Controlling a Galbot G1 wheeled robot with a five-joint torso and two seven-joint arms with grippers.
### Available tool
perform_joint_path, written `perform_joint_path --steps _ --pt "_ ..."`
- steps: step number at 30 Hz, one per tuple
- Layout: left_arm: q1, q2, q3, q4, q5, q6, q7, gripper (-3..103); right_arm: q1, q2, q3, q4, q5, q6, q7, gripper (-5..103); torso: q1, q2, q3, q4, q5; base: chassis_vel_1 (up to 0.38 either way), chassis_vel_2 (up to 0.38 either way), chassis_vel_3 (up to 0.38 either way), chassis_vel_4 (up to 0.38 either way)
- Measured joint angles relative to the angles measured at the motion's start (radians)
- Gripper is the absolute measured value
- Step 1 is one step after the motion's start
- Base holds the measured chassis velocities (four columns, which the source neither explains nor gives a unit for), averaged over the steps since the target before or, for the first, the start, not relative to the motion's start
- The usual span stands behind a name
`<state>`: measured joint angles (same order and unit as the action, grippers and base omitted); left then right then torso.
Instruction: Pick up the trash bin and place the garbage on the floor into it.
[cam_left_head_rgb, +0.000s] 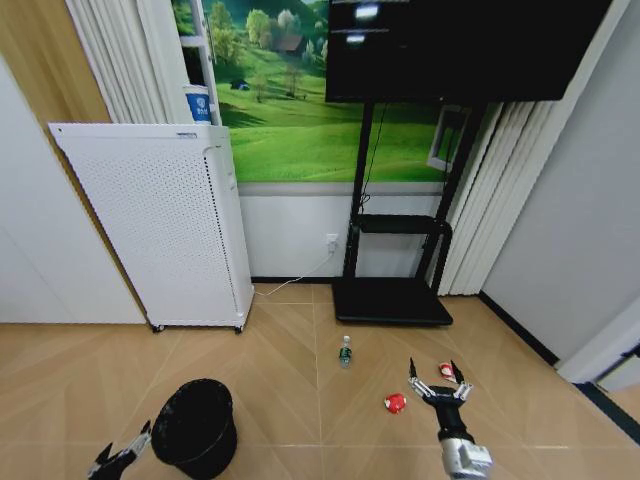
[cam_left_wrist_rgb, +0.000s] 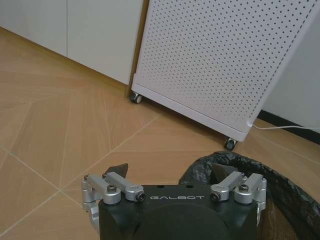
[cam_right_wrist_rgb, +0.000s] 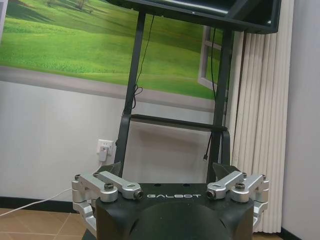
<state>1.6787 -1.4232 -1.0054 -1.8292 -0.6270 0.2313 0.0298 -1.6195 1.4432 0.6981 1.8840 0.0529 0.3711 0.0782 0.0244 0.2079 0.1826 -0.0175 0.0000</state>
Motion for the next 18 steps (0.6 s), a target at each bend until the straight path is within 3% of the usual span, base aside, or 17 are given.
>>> perform_joint_path --steps 10,16,18 --pt "-0.007 -0.012 0.036 0.006 0.031 0.068 -0.033 88 0.007 -0.009 0.001 -0.004 0.011 -0.011 0.01 100 0.0 0.001 0.001 0.0002 0.0001 0.0 0.0 0.0 0.0" --pt "-0.015 -0.01 0.041 0.023 0.037 0.078 -0.049 85 0.005 -0.009 0.001 -0.005 0.012 -0.011 0.01 100 0.001 0.002 0.001 0.0002 0.0001 0.0 0.0 0.0 0.0" --pt "-0.027 -0.007 0.052 0.036 0.036 0.078 -0.055 79 0.004 -0.009 -0.003 -0.005 0.017 -0.01 0.01 100 0.001 0.002 0.001 0.0001 0.0001 0.0 0.0 0.0 0.0"
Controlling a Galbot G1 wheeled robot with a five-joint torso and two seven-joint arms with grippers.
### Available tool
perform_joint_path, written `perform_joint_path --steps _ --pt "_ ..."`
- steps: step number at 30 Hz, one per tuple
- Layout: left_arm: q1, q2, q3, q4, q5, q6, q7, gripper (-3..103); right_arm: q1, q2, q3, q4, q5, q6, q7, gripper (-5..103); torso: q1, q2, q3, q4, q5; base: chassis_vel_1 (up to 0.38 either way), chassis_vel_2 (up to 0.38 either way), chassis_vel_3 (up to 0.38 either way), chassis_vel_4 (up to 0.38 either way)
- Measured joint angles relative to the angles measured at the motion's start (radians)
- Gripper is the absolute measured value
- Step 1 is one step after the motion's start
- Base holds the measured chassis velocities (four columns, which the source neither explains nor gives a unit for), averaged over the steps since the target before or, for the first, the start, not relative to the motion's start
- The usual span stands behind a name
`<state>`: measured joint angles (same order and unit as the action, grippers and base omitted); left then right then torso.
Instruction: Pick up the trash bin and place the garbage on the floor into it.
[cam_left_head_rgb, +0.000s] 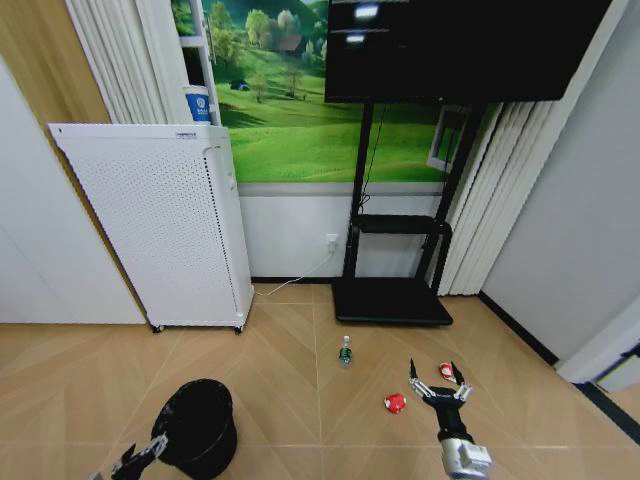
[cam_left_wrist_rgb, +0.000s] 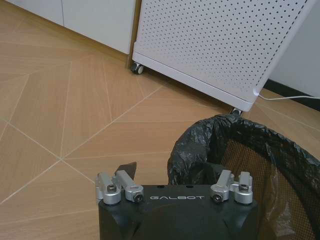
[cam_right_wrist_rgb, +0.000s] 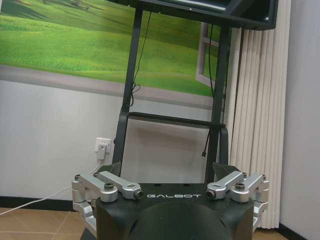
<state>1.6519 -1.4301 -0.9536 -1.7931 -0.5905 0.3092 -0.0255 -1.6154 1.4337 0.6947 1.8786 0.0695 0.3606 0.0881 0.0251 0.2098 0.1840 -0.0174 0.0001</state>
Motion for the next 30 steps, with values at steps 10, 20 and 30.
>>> perform_joint_path --steps 10,20,30 --pt "-0.062 0.027 0.041 0.094 0.006 0.021 -0.018 41 -0.002 -0.002 -0.008 0.004 0.005 -0.003 0.0 100 0.0 0.0 0.0 0.0 -0.0001 0.0 0.0 0.0 0.0" --pt "-0.07 0.022 0.061 0.109 0.014 0.004 -0.01 9 -0.008 0.003 -0.003 0.007 0.009 0.001 -0.001 100 0.0 0.001 0.0 0.0002 0.0005 0.0 0.0 0.0 0.0" --pt "-0.064 0.027 0.053 0.11 0.035 -0.047 0.038 6 0.003 -0.004 0.005 0.005 0.021 0.003 -0.002 100 0.0 0.001 0.001 -0.0001 -0.0013 0.0 0.0 0.0 0.0"
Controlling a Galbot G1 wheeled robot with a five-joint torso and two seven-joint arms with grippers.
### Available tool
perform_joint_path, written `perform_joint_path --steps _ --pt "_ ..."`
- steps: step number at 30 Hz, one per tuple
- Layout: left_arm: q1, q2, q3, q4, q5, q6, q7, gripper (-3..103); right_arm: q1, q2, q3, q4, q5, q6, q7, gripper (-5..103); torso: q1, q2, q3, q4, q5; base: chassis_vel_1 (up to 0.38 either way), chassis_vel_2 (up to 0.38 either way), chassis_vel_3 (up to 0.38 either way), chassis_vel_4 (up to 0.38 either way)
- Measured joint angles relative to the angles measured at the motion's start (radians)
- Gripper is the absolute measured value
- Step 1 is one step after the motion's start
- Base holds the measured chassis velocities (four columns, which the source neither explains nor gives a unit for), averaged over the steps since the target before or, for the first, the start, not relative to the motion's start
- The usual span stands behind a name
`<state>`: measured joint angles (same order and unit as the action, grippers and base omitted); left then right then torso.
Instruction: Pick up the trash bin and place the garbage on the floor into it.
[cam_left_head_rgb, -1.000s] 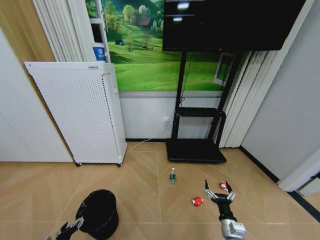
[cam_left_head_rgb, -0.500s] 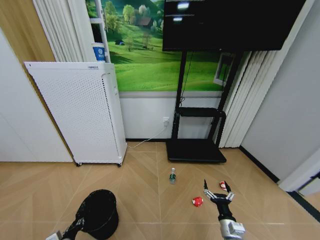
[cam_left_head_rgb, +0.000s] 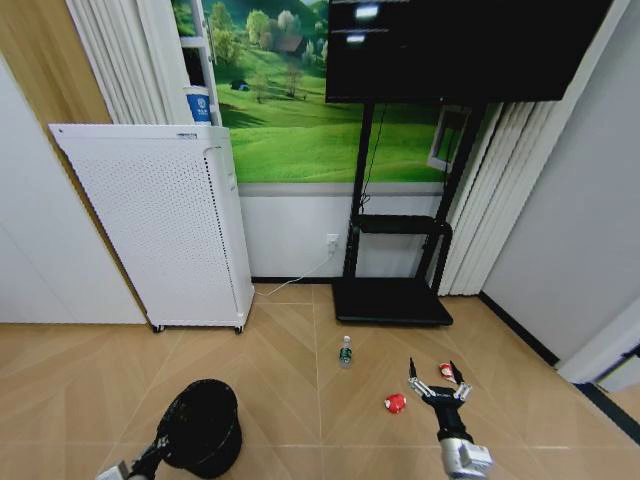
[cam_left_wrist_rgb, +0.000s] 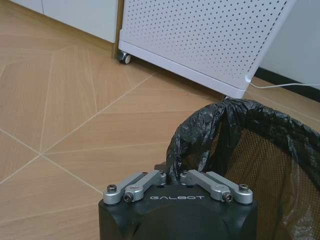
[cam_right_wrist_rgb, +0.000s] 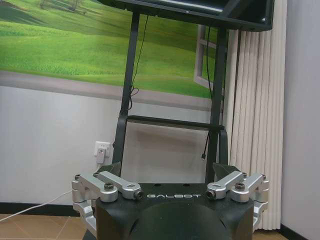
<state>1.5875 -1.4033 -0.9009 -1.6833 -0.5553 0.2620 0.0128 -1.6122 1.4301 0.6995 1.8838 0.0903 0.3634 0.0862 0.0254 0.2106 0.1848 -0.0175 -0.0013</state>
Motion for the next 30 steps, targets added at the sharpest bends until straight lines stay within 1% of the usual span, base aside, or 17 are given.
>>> perform_joint_path --steps 2,3,5,6,8,9,11,12,14,15,17,18,20,21,24,30 --pt "0.002 0.003 -0.016 -0.006 0.01 -0.045 0.025 6 0.0 0.002 0.0 -0.003 -0.005 0.0 0.005 100 0.0 0.0 0.0 0.0001 0.0008 0.0 0.0 0.0 0.0" --pt "0.002 0.003 -0.016 -0.006 0.01 -0.045 0.025 6 0.0 0.002 0.0 -0.003 -0.005 0.0 0.005 100 0.0 0.0 0.0 0.0001 0.0008 0.0 0.0 0.0 0.0" --pt "0.002 0.008 -0.033 -0.023 0.01 -0.087 0.042 6 0.007 0.002 -0.002 -0.004 -0.013 0.001 0.011 100 0.0 0.0 0.0 0.0001 0.0009 0.0 0.0 0.0 0.0" --pt "0.002 0.008 -0.033 -0.023 0.01 -0.087 0.042 6 0.007 0.002 -0.002 -0.004 -0.013 0.001 0.011 100 0.0 0.0 0.0 0.0001 0.0009 0.0 0.0 0.0 0.0" --pt "0.003 0.013 -0.046 -0.041 -0.001 -0.115 0.054 6 0.016 0.001 -0.004 -0.005 -0.016 0.007 0.013 100 0.0 0.0 0.0 0.0003 0.0012 0.0 0.0 0.0 0.0" --pt "0.003 0.013 -0.046 -0.041 -0.001 -0.115 0.054 6 0.016 0.001 -0.004 -0.005 -0.016 0.007 0.013 100 0.0 0.0 0.0 0.0003 0.0012 0.0 0.0 0.0 0.0" --pt "0.006 0.023 -0.065 -0.07 -0.016 -0.162 0.078 6 0.023 0.0 -0.007 -0.007 -0.022 0.022 0.013 100 0.0 0.0 0.0 0.0 0.0013 0.0 0.0 0.0 0.0" --pt "0.006 0.023 -0.065 -0.07 -0.016 -0.162 0.078 6 0.023 0.0 -0.007 -0.007 -0.022 0.022 0.013 100 0.0 0.0 0.0 0.0 0.0013 0.0 0.0 0.0 0.0" --pt "0.012 0.026 -0.082 -0.094 -0.002 -0.193 0.091 6 0.017 0.0 -0.01 -0.007 -0.036 0.025 0.009 100 0.0 0.0 0.0 0.0 0.0012 0.0 0.0 0.0 0.0" --pt "0.012 0.026 -0.082 -0.094 -0.002 -0.193 0.091 6 0.017 0.0 -0.01 -0.007 -0.036 0.025 0.009 100 0.0 0.0 0.0 0.0 0.0012 0.0 0.0 0.0 0.0" --pt "0.023 0.024 -0.1 -0.122 0.025 -0.237 0.095 6 0.005 -0.004 -0.012 -0.006 -0.065 0.004 -0.007 100 0.0 0.0 0.0 -0.0001 0.0013 0.0 0.0 0.0 0.0" --pt "0.023 0.024 -0.1 -0.122 0.025 -0.237 0.095 6 0.005 -0.004 -0.012 -0.006 -0.065 0.004 -0.007 100 0.0 0.0 0.0 -0.0001 0.0013 0.0 0.0 0.0 0.0" --pt "0.037 0.016 -0.114 -0.144 0.054 -0.278 0.099 6 0.007 -0.01 -0.014 -0.006 -0.08 -0.009 -0.023 100 0.0 0.0 0.0 0.0001 0.0013 0.0 0.0 0.0 0.0" --pt "0.037 0.016 -0.114 -0.144 0.054 -0.278 0.099 6 0.007 -0.01 -0.014 -0.006 -0.08 -0.009 -0.023 100 0.0 0.0 0.0 0.0001 0.0013 0.0 0.0 0.0 0.0" --pt "0.063 0.001 -0.122 -0.169 0.074 -0.305 0.113 6 0.009 -0.013 -0.018 -0.002 -0.071 -0.016 -0.036 100 0.0 0.0 0.0 0.0003 0.0012 0.0 0.0 0.0 0.0" --pt "0.078 -0.01 -0.116 -0.186 0.089 -0.321 0.119 6 -0.003 -0.009 -0.021 -0.004 -0.071 -0.009 -0.045 100 0.0 0.0 0.0 0.0 0.0013 -0.022 0.017 0.031 -0.023"
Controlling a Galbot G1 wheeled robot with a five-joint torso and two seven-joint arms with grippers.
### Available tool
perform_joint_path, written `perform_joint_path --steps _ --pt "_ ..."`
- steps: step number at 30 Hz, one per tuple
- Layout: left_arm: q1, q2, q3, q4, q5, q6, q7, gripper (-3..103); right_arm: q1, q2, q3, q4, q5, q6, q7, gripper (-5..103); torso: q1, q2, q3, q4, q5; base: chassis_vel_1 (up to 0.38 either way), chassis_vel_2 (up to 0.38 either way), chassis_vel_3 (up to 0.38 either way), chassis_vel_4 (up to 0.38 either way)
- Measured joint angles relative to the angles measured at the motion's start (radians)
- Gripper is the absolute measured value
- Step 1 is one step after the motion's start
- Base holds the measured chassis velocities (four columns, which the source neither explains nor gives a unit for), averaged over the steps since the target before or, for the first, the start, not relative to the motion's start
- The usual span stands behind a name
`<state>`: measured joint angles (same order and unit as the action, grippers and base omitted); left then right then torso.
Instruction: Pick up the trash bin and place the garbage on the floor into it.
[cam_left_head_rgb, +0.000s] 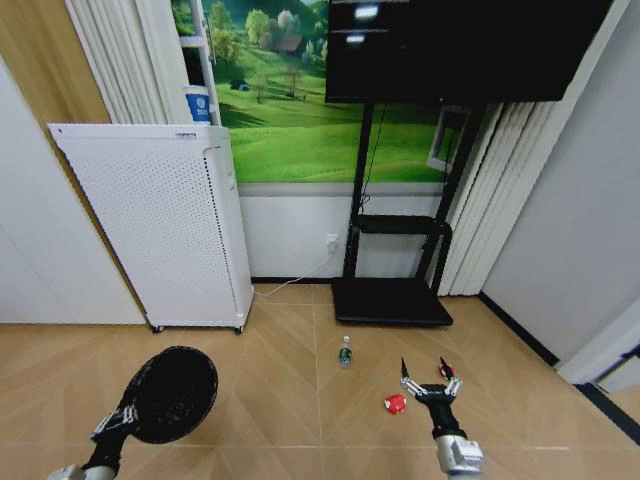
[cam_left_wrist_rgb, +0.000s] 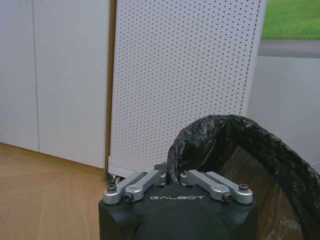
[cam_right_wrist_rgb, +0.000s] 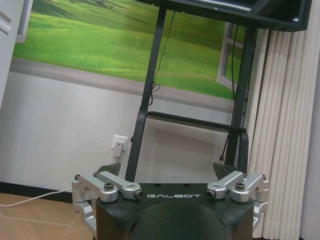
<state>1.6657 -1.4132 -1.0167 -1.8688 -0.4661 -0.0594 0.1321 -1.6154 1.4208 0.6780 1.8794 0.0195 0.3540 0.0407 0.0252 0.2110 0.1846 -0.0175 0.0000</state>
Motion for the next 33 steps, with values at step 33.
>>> perform_joint_path --steps 33 --pt "0.019 -0.024 0.015 0.006 0.021 -0.032 0.03 6 0.02 -0.013 -0.015 -0.017 -0.001 0.0 0.02 100 0.0 0.0 0.0 0.0 0.0001 -0.126 0.121 0.126 -0.124"
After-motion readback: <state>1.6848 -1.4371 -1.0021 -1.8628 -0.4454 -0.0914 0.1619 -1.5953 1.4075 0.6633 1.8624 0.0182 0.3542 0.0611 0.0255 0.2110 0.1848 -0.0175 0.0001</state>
